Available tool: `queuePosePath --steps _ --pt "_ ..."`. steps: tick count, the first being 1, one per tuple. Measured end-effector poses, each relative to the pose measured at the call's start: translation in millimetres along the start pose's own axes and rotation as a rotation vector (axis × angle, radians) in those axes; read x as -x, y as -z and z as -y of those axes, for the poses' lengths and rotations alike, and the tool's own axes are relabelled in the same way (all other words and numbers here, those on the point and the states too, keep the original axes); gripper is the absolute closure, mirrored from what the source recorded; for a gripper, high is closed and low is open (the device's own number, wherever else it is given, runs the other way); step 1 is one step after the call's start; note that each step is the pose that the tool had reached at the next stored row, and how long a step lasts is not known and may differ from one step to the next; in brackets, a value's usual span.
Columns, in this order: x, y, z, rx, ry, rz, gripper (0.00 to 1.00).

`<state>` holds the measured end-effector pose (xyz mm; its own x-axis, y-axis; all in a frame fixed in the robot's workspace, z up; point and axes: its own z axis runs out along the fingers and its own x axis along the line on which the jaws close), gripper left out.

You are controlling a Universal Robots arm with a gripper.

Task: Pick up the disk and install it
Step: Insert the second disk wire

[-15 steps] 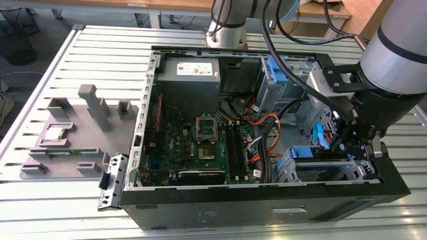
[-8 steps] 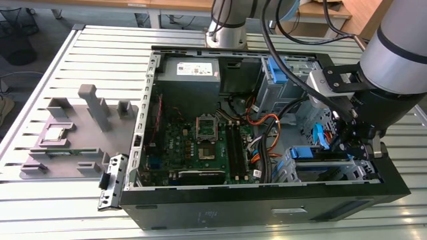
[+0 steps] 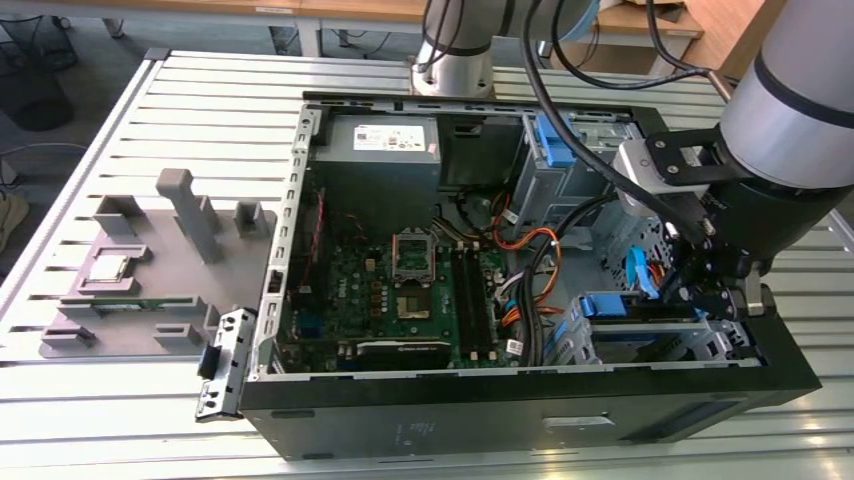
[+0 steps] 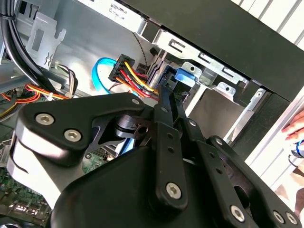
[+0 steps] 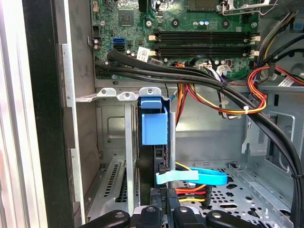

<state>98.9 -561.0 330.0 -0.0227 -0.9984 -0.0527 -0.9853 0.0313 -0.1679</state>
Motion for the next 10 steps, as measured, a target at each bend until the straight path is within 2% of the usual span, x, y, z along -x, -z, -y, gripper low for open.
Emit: queuePosePath --steps 10 --pt "0.0 0.6 0.1 0.0 0.0 0.0004 0.83"
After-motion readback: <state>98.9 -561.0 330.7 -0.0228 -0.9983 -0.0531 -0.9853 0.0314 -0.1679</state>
